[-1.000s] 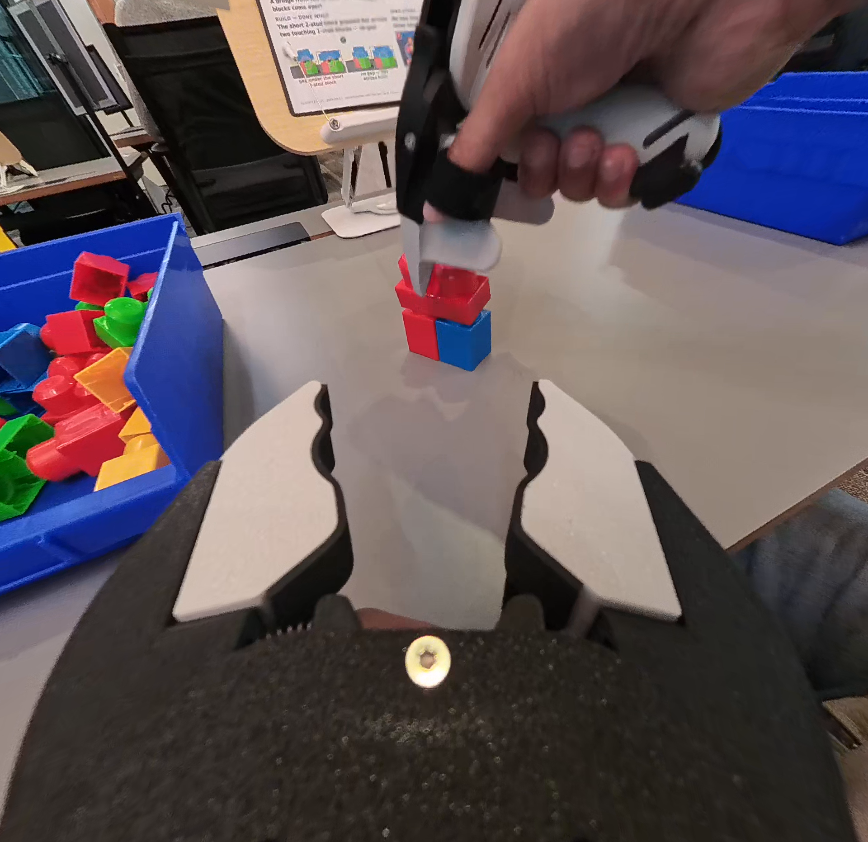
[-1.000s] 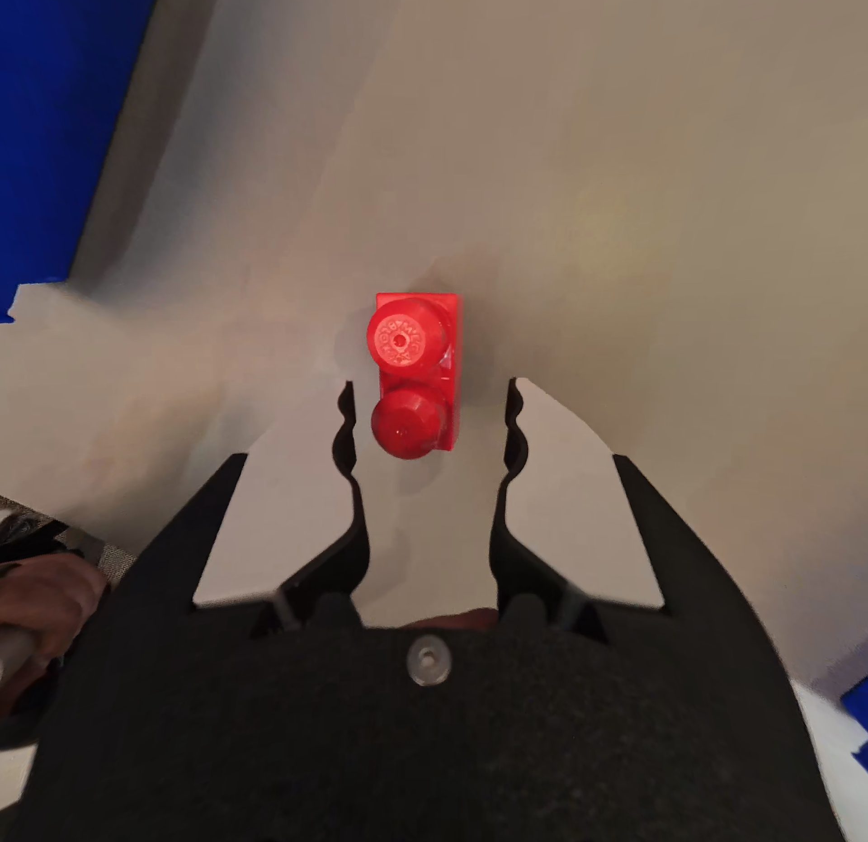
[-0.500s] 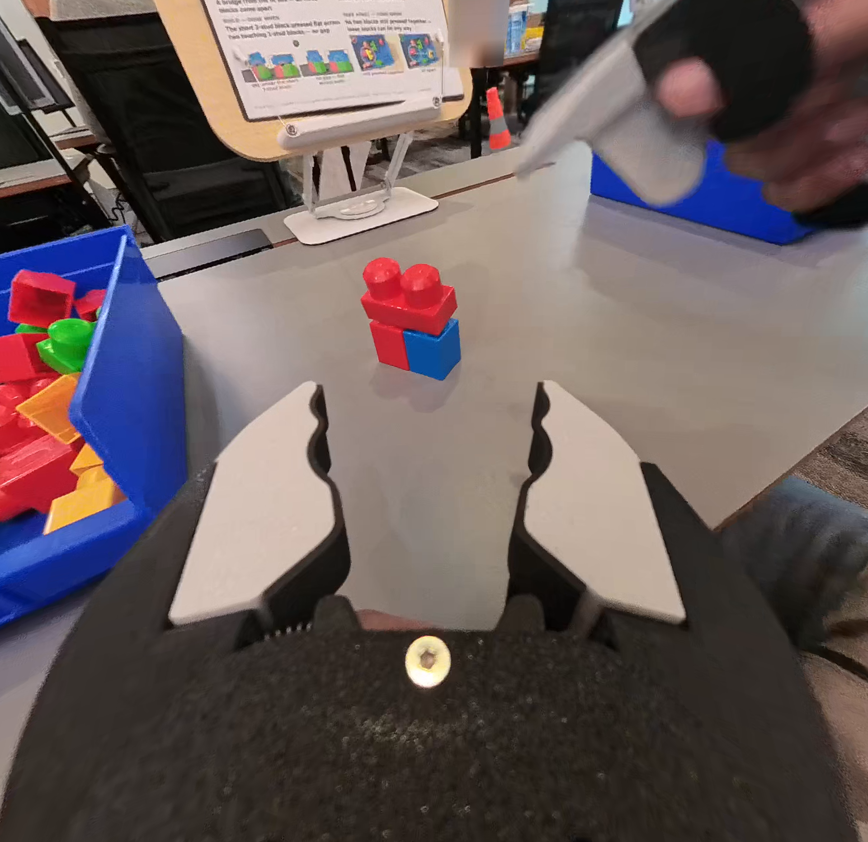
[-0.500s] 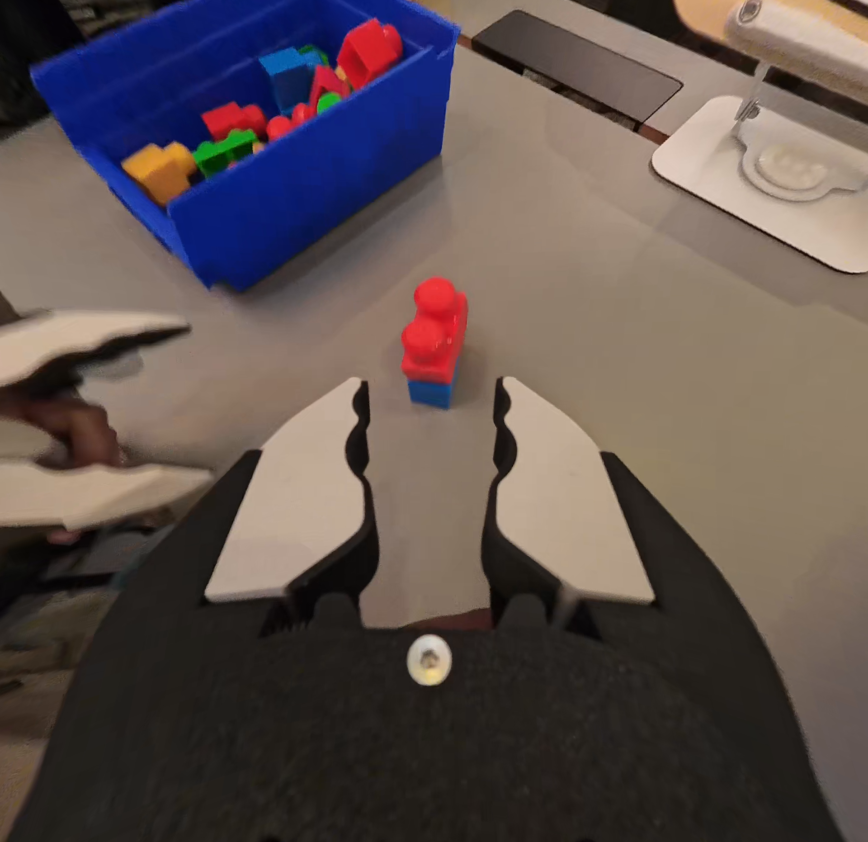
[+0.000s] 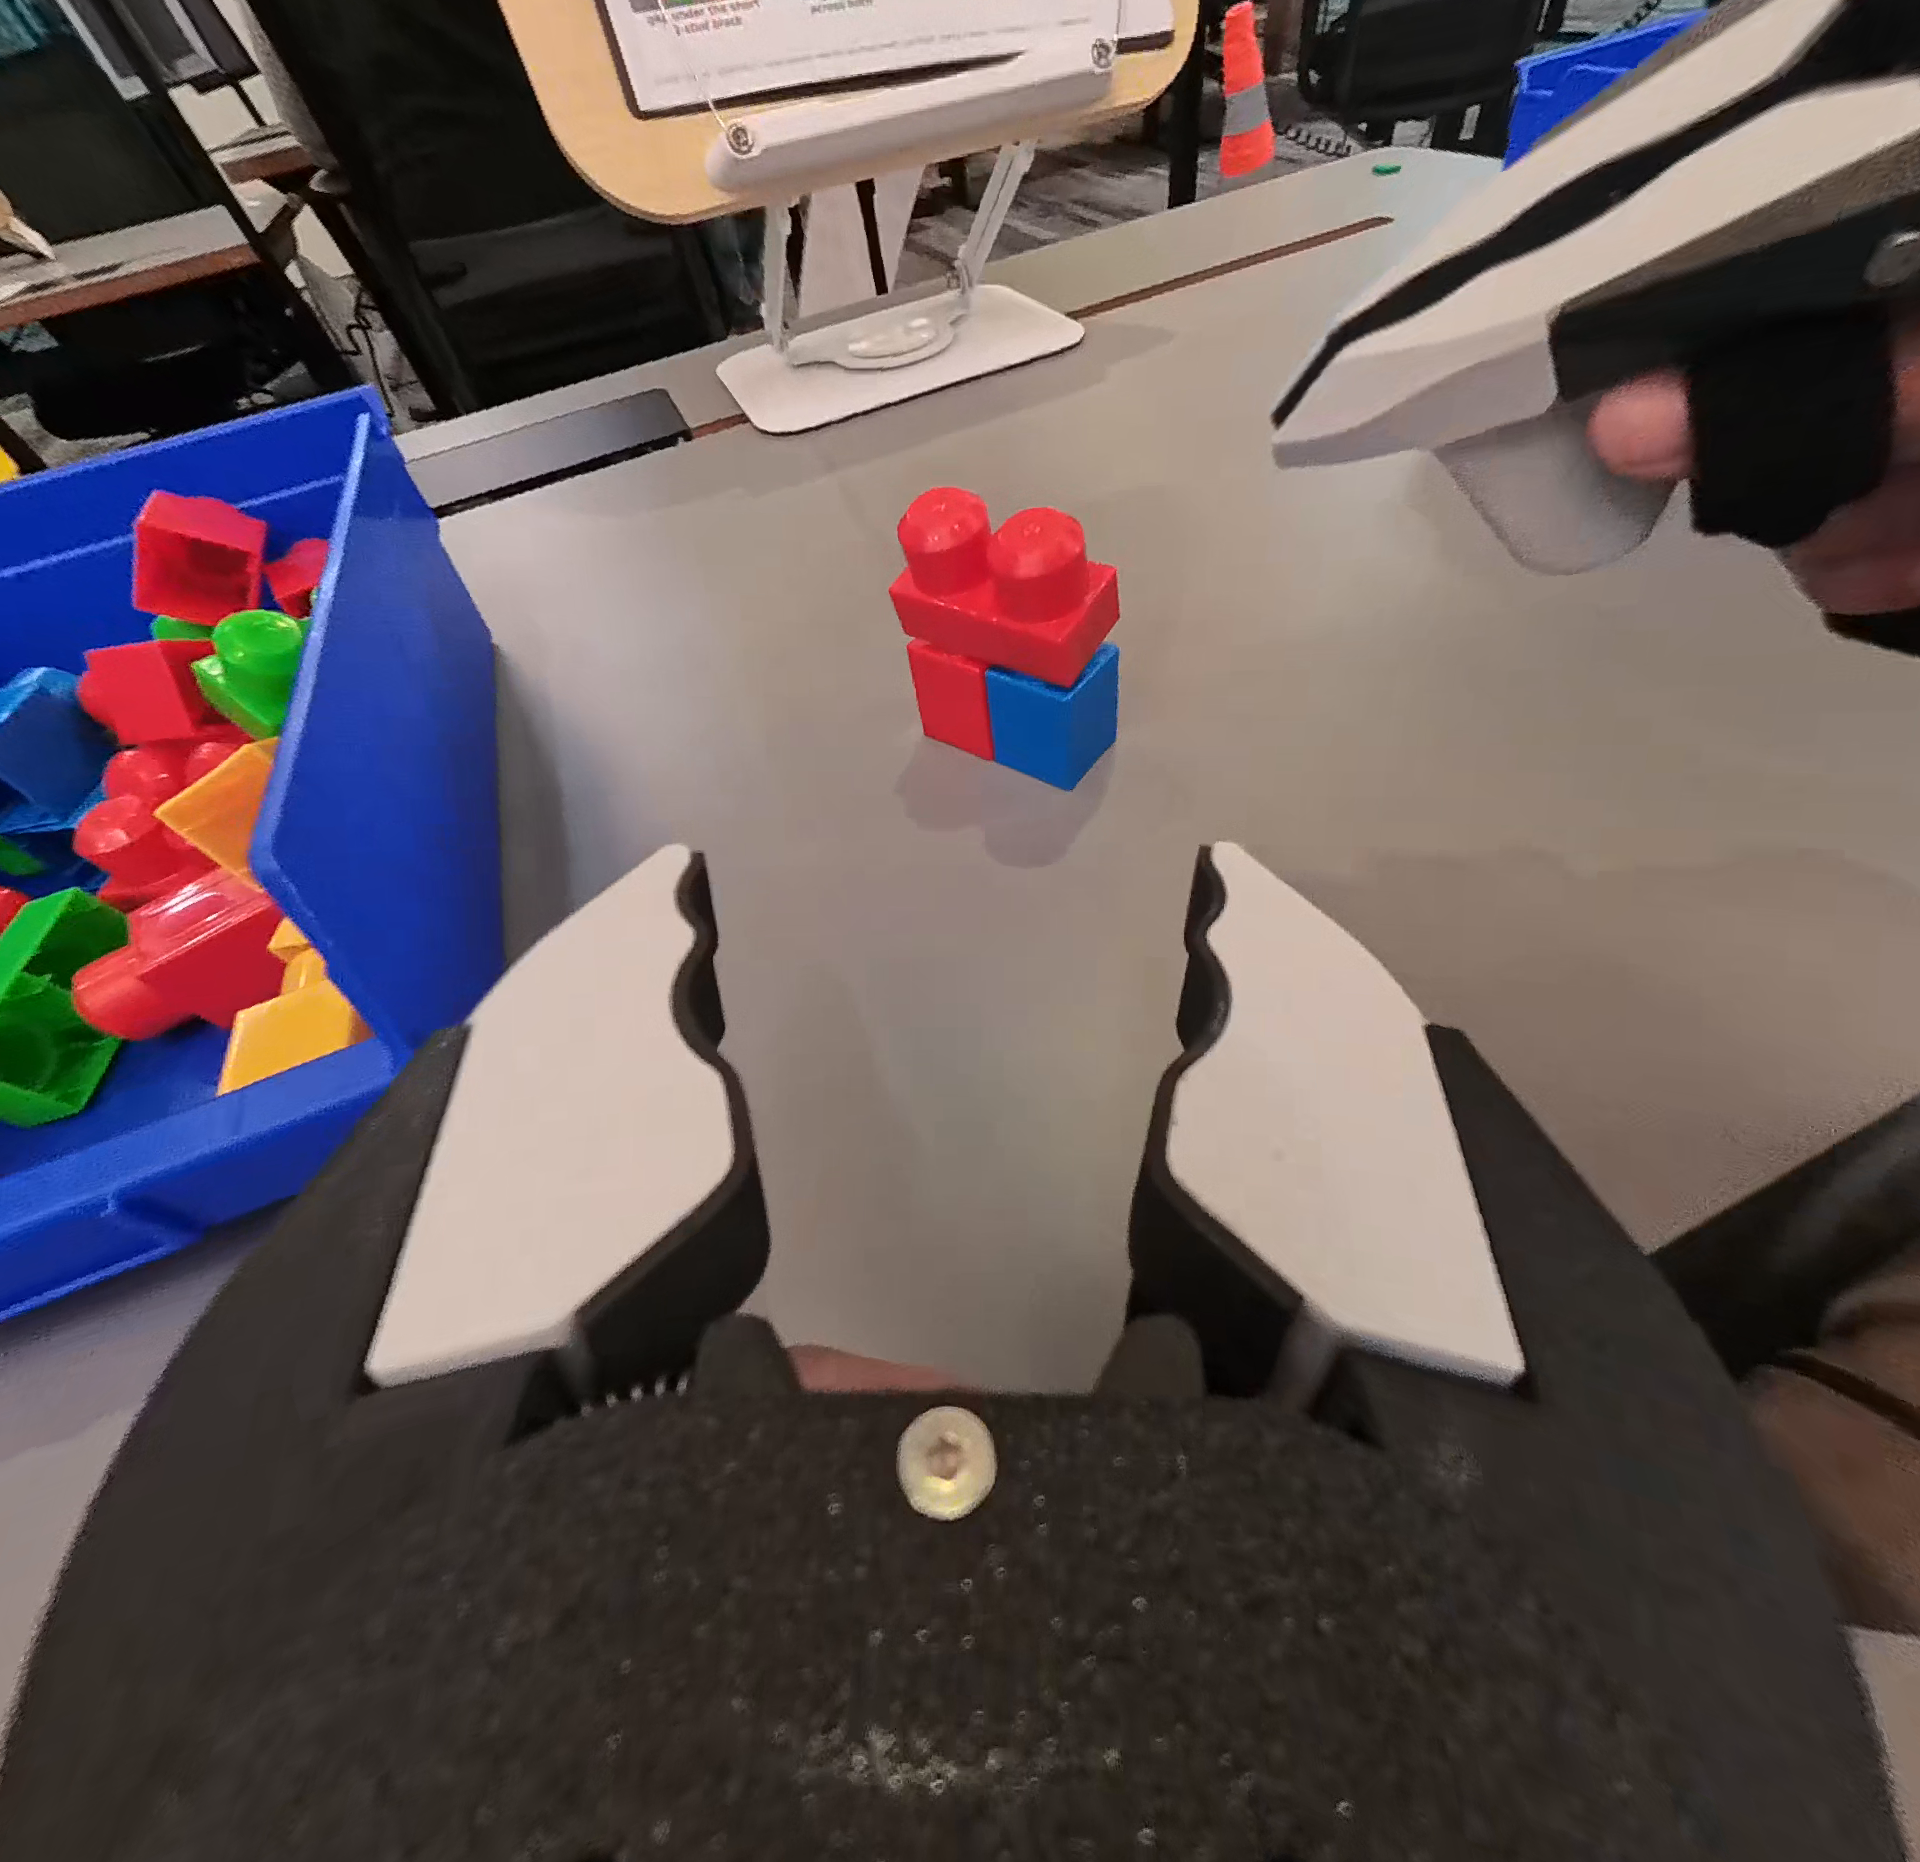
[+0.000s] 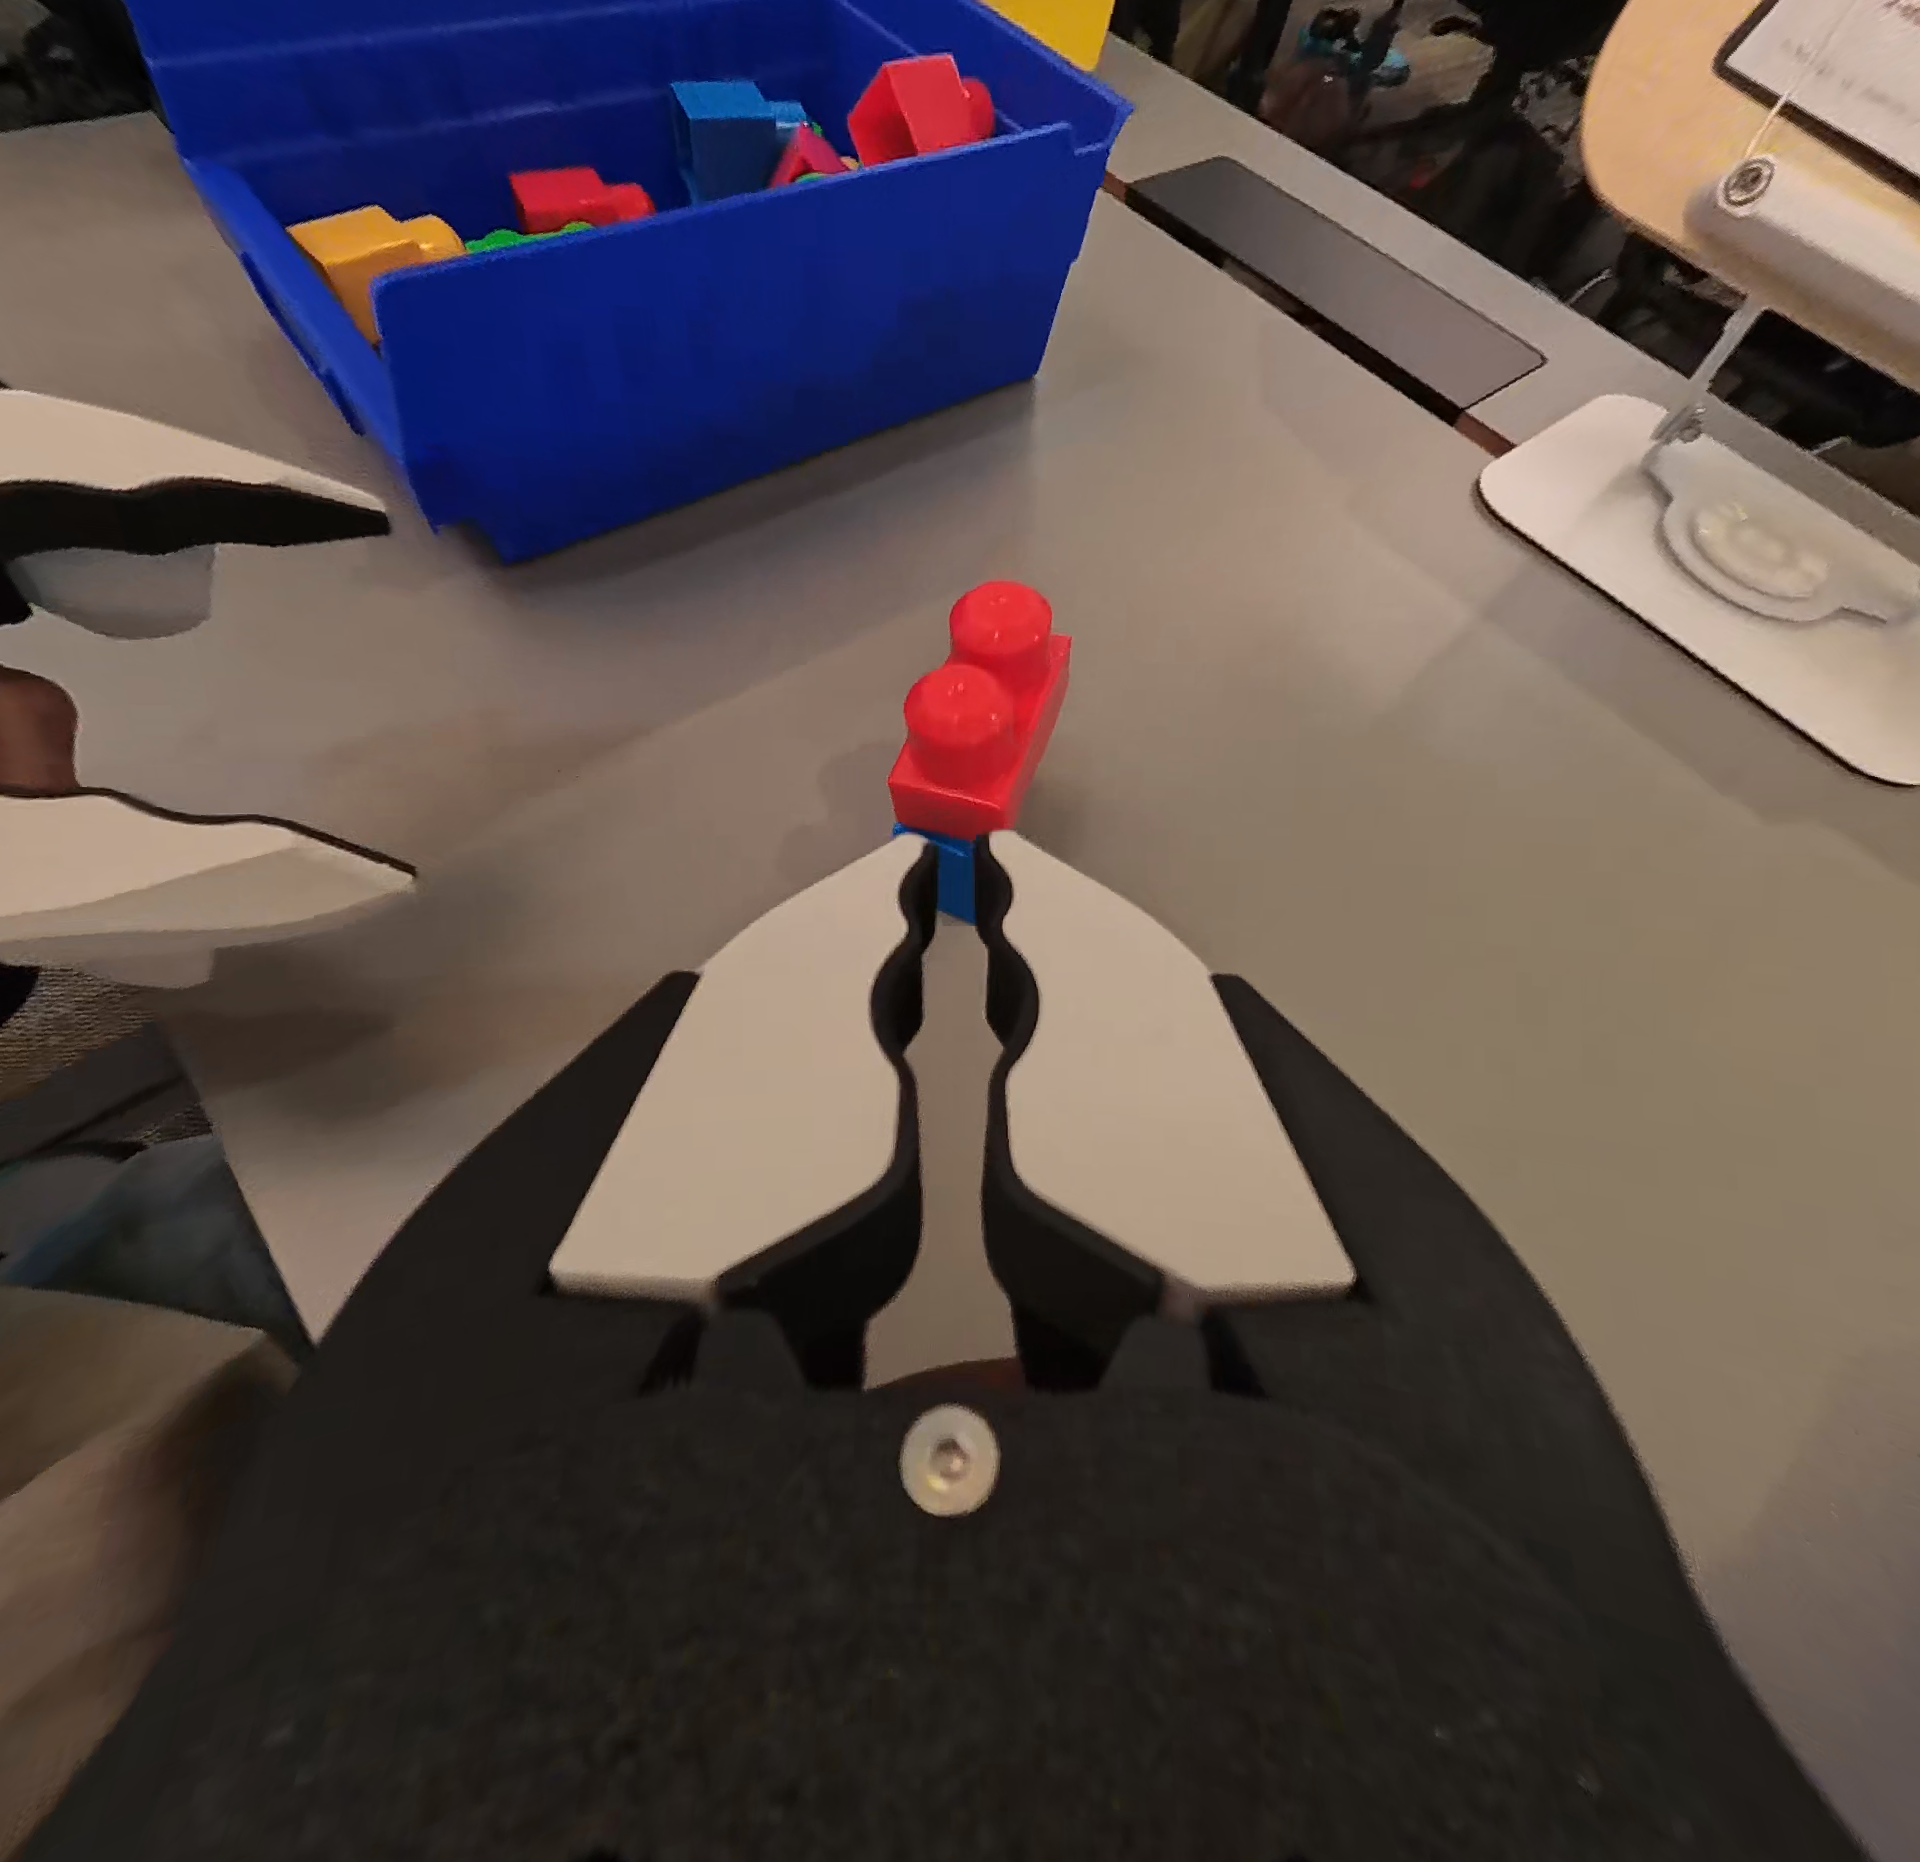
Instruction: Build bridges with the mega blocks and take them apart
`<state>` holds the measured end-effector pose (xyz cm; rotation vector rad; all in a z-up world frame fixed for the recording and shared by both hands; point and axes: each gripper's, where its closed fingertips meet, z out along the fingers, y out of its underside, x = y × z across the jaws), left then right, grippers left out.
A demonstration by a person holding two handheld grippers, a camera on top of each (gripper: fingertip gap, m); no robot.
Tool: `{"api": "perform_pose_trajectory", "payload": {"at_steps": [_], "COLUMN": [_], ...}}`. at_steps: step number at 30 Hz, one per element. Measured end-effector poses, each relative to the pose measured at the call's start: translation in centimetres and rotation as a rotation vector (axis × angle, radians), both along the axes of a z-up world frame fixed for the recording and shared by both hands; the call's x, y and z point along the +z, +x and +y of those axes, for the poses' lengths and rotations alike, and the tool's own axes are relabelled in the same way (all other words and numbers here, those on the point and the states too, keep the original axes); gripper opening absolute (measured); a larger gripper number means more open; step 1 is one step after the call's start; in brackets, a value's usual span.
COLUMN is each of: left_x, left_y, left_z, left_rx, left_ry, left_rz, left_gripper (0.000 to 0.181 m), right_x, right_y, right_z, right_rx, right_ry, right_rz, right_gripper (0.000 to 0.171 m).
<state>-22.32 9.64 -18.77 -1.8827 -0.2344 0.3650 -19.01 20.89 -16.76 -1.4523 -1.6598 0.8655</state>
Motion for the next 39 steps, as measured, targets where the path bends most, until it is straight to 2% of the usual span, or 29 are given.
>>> {"api": "perform_pose_trajectory", "payload": {"at_steps": [6, 11, 19, 26, 32, 36, 39], "left_x": [0.2, 0.0, -0.3, -0.9, -0.8, -1.8, -3.0], "left_y": [-0.3, -0.7, -0.8, -1.0, -1.0, -0.7, -0.6], "left_z": [0.3, 0.8, 0.3, 0.2, 2.1, 4.5, 6.5], "left_rx": [0.018, 0.01, 0.045, 0.052, -0.029, -0.159, -0.244], "left_ry": [0.003, -0.02, -0.021, -0.021, -0.086, -0.166, -0.211], "left_rz": [-0.007, 0.002, 0.0, -0.036, 0.011, 0.004, -0.068], "left_gripper": [0.086, 0.085, 0.084, 0.084, 0.087, 0.099, 0.108], "right_x": [-0.6, -0.6, -2.3, -3.9, -1.4, 0.5, 0.8], "right_y": [-0.4, -3.5, -7.0, -7.0, -6.0, -2.7, 1.1], "right_z": [0.5, 1.9, 1.8, 2.1, 2.7, 3.3, 2.5], "right_rx": [0.067, 0.255, 0.436, 0.443, 0.427, 0.358, 0.334], "right_ry": [-0.093, 0.007, -0.167, -0.212, -0.236, -0.247, -0.243], "right_rz": [0.02, 0.003, -0.091, -0.141, -0.041, 0.05, 0.099], "right_gripper": [0.002, 0.0, 0.0, 0.0, 0.0, 0.0, 0.0]}}
